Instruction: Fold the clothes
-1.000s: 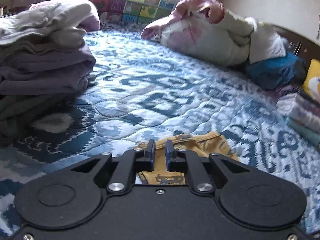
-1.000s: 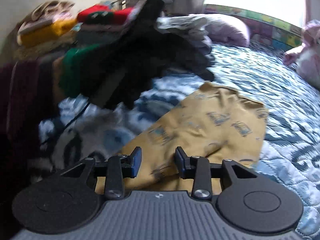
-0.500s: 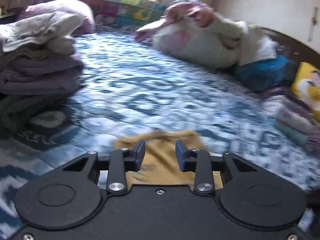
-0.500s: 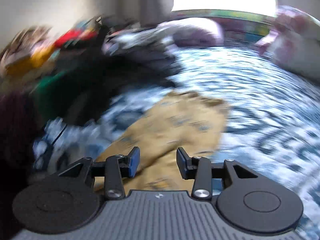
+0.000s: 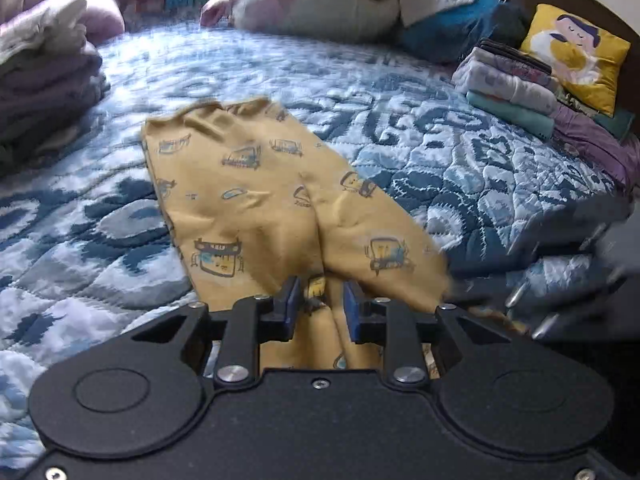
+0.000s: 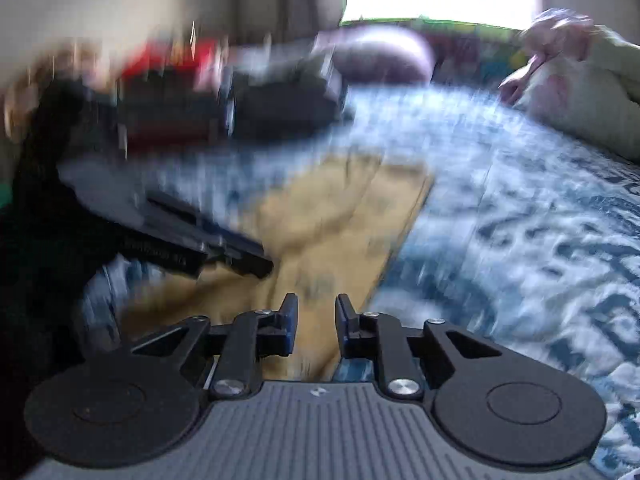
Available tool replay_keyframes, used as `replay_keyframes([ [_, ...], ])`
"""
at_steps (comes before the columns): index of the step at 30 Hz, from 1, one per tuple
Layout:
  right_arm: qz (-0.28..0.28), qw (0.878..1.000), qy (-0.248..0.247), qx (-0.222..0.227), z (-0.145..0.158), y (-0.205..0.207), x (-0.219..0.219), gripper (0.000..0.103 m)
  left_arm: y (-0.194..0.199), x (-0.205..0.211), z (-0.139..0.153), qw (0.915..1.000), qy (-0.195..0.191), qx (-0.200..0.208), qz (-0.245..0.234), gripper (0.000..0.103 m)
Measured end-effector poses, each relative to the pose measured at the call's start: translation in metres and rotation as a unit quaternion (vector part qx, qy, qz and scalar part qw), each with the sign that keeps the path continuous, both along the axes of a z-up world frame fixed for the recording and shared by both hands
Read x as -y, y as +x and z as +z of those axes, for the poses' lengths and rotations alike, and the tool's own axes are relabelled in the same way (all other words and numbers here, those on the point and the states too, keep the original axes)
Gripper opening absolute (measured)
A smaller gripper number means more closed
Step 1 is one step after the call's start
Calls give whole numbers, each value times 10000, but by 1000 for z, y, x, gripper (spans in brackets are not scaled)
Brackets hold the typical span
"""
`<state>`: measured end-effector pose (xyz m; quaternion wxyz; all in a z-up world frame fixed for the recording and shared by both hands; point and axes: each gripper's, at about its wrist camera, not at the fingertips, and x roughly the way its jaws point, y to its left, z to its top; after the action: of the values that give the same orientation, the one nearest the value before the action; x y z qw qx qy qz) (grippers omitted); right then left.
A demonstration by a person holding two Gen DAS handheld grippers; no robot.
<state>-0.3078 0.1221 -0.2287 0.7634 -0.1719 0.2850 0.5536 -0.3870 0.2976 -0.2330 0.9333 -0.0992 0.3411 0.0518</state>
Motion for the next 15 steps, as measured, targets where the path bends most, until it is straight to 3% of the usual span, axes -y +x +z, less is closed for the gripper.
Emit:
replay_keyframes([
  [1,12,9997,-238,74,-10,-3,-5,21,-5,-2,4,9999,-65,85,82,23],
  [5,-179,9997,169,32,9,-9,12,20,-46,-5,26,9976,-97,584,367,23],
  [6,-214,9993,299,5,13,-10,20,20,-58,-3,31,9970,15,665,398,28],
  [7,-245,9989,406,10,17,-12,27,20,-67,2,35,9968,289,641,377,41],
  [9,-253,9984,370,339,21,-21,39,22,-81,21,37,9921,1138,486,196,55],
  [11,-122,9964,224,814,21,-35,46,22,-92,38,34,9837,1768,334,-44,55],
  [15,145,9862,-113,1646,17,-58,58,28,-105,63,16,9699,2391,-33,-457,58],
])
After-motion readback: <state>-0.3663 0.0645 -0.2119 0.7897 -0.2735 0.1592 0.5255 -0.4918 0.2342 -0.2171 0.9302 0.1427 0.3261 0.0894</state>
